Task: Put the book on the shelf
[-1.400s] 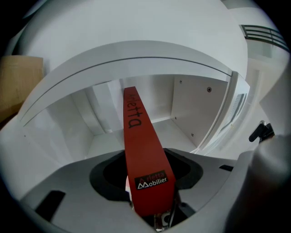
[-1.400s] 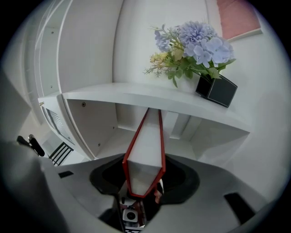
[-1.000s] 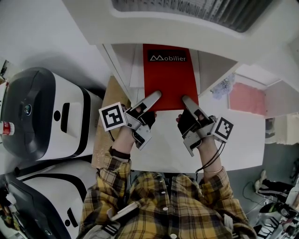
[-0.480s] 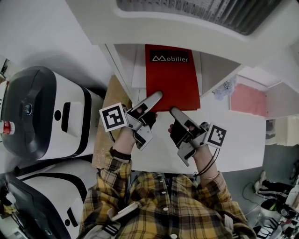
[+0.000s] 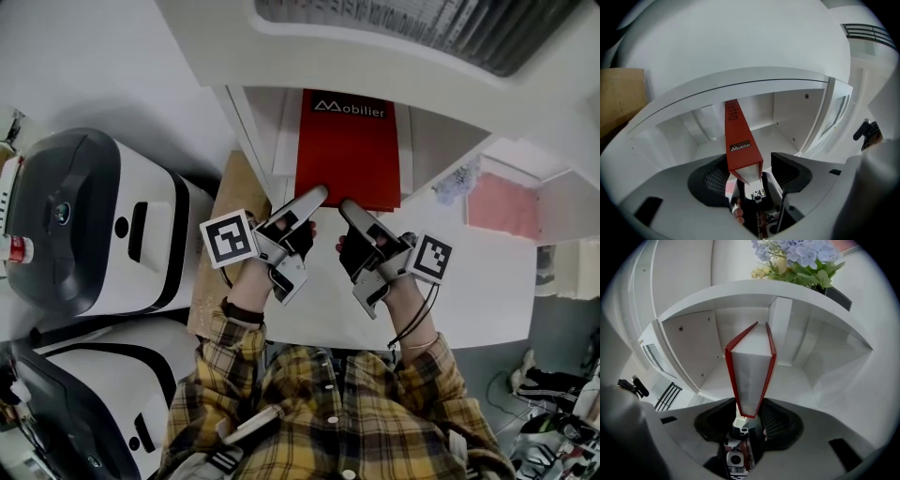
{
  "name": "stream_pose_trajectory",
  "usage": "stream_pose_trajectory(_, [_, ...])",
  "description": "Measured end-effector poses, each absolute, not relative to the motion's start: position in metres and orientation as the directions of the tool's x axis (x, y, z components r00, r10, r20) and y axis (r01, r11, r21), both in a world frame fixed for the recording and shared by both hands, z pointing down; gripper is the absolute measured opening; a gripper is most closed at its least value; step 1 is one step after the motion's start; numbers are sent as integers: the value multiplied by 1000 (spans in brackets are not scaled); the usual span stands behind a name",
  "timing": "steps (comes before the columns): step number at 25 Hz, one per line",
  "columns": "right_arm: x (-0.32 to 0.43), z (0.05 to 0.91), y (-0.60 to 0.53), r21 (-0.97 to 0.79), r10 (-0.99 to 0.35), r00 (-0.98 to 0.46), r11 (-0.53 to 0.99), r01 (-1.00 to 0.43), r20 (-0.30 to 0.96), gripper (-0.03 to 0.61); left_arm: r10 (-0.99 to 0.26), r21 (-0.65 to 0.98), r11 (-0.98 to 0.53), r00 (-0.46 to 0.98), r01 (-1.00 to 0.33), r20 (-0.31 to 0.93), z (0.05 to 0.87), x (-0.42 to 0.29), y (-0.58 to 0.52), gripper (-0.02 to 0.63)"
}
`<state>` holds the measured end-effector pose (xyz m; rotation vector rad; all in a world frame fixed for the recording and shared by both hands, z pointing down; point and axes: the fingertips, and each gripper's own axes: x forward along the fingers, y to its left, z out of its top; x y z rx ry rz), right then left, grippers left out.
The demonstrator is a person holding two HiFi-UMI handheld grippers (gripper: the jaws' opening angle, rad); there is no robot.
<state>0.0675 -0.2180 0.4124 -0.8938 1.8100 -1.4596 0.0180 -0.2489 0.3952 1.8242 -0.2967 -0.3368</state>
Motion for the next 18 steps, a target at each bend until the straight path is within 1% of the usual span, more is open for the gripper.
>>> stream_pose_trajectory(12, [74, 412, -238, -984, -852, -522, 125, -124, -42, 178, -380, 962, -266, 924, -58, -49, 394, 13, -239, 276])
stream_pose_trajectory(18, [67, 413, -249, -984, -850, -526, 117, -131, -30, 176, -397, 959, -272, 917, -74, -42, 394, 7, -239, 276])
